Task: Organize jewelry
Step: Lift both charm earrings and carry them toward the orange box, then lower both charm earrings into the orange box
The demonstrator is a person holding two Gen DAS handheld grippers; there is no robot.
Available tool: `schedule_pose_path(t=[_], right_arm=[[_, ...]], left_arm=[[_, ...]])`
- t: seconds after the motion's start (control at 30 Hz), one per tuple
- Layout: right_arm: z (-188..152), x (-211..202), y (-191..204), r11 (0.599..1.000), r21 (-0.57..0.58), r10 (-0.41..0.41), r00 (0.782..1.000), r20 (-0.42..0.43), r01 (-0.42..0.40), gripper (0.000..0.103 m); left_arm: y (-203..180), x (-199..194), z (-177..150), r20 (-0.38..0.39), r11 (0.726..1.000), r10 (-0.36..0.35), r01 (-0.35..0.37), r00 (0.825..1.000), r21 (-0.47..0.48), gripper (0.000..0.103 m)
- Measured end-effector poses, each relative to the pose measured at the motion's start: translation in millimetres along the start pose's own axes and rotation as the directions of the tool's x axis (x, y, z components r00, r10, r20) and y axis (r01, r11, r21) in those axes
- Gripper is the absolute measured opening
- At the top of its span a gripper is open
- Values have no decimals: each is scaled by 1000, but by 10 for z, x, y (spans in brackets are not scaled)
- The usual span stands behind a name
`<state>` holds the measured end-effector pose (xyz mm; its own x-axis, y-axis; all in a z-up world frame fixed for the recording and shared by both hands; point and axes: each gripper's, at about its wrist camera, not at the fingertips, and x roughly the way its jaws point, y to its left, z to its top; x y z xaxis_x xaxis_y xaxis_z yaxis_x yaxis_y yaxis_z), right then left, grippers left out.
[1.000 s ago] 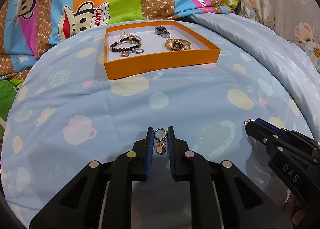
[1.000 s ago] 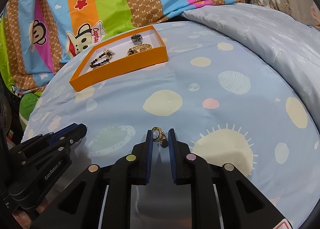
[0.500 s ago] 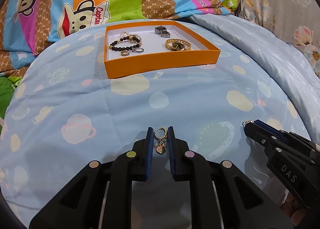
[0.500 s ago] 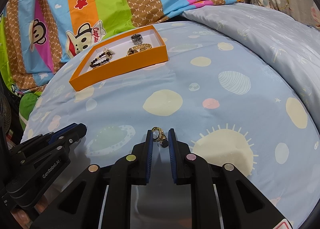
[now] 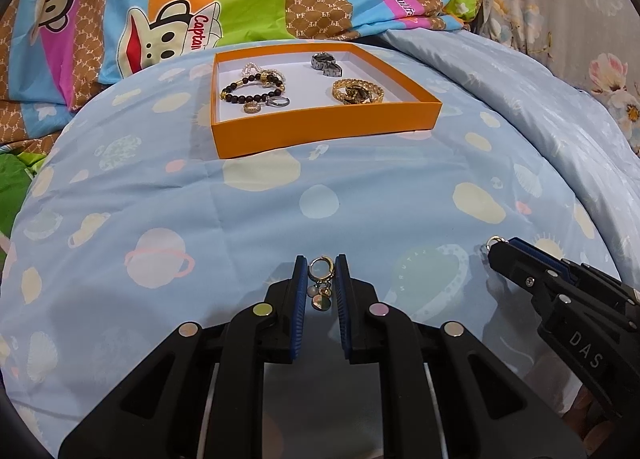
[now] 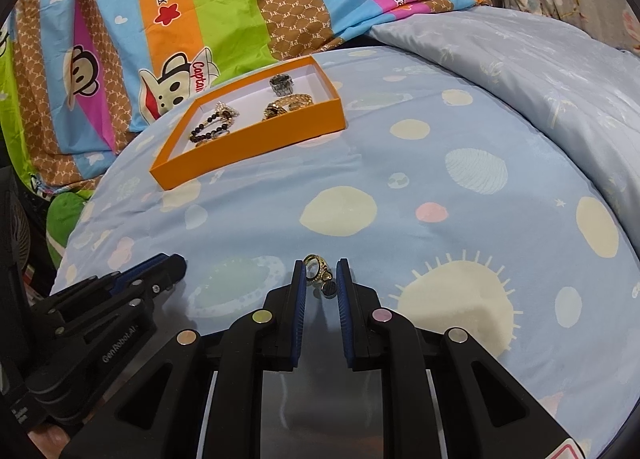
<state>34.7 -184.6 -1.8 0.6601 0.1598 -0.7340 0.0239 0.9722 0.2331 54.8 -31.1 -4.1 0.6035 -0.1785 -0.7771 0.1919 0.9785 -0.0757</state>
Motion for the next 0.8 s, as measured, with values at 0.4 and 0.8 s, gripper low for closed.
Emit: schedule_pose_path(t=[0.4, 0.8], right_arm=[[263, 23, 87, 1000, -22, 12, 999, 40, -11, 15], [744, 112, 206, 998, -53, 35, 994, 102, -29, 15]], left_arm=[[15, -105, 93, 23, 1000, 5, -5, 1000, 1, 13], [207, -179, 566, 109, 999, 49, -48, 993, -13, 13]])
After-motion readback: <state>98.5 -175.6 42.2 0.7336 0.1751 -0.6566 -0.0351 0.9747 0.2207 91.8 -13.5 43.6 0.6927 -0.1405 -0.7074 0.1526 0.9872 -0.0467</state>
